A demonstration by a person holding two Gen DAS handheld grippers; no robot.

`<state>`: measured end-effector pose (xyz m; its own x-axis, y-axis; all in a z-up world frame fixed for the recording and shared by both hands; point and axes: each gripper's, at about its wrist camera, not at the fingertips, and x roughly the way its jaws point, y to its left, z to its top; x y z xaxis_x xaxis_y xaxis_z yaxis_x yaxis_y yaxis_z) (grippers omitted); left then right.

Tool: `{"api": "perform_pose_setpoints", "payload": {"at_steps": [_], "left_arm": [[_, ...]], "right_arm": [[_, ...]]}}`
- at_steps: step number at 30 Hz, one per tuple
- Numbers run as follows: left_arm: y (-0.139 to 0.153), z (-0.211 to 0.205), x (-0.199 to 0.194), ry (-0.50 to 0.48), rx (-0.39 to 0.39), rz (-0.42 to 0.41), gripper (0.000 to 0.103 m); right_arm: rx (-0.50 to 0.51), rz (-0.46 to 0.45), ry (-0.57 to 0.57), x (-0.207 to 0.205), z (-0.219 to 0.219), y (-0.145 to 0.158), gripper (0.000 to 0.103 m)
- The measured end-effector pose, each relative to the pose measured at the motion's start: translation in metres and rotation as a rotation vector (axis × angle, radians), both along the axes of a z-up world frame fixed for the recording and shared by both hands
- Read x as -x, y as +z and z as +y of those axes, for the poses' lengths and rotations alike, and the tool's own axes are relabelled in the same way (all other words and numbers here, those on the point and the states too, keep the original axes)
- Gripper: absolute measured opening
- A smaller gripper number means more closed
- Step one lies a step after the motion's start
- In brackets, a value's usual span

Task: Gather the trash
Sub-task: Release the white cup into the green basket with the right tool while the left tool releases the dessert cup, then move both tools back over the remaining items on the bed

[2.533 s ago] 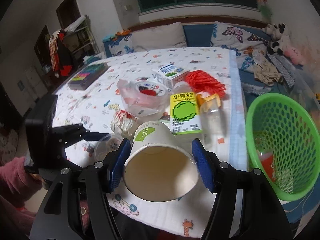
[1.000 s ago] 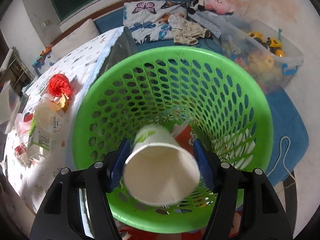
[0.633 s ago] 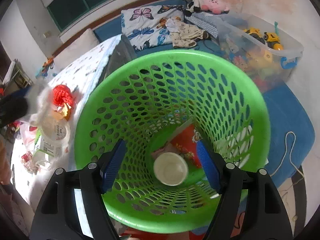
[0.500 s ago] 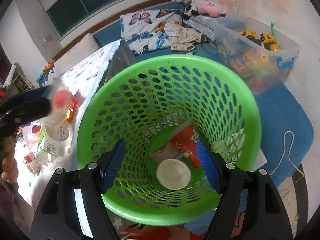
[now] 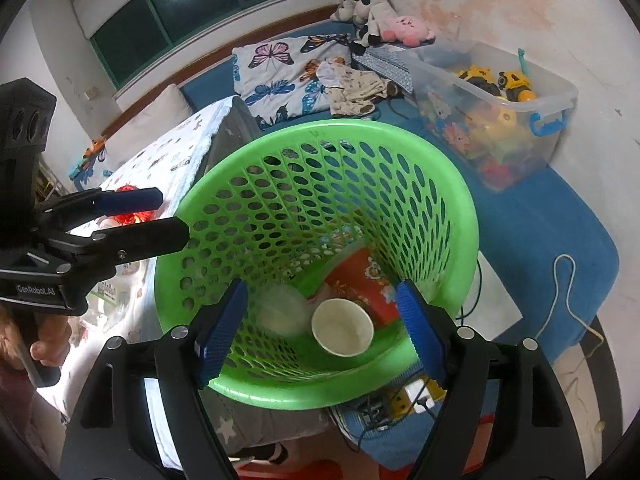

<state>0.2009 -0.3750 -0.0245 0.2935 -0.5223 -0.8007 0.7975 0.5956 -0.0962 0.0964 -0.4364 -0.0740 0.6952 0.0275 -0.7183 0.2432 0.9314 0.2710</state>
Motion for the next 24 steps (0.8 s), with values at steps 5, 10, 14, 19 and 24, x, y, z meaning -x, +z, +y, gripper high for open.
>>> {"api": "perform_pose_setpoints", "payload": {"at_steps": [5, 10, 14, 19, 24], "left_arm": [[0.009, 0.013, 0.005, 0.011, 0.019, -0.013, 0.082], [0.029, 0.049, 0.018, 0.041, 0.047, -0.071, 0.082], [0.037, 0.085, 0.026, 0.08, 0.061, -0.095, 0.082], [0.041, 0.144, 0.035, 0.162, 0.082, -0.117, 0.083], [0.039, 0.201, 0.043, 0.246, 0.071, -0.146, 0.083]], "right_arm": [[-0.003, -0.017, 0.007, 0.006, 0.007, 0.005, 0.078], [0.011, -0.034, 0.03, 0.011, 0.023, 0.012, 0.08], [0.019, -0.049, 0.061, 0.013, 0.04, 0.019, 0.082], [0.029, -0.054, 0.11, 0.008, 0.067, 0.024, 0.082], [0.034, -0.06, 0.16, 0.0, 0.092, 0.025, 0.083]]}}
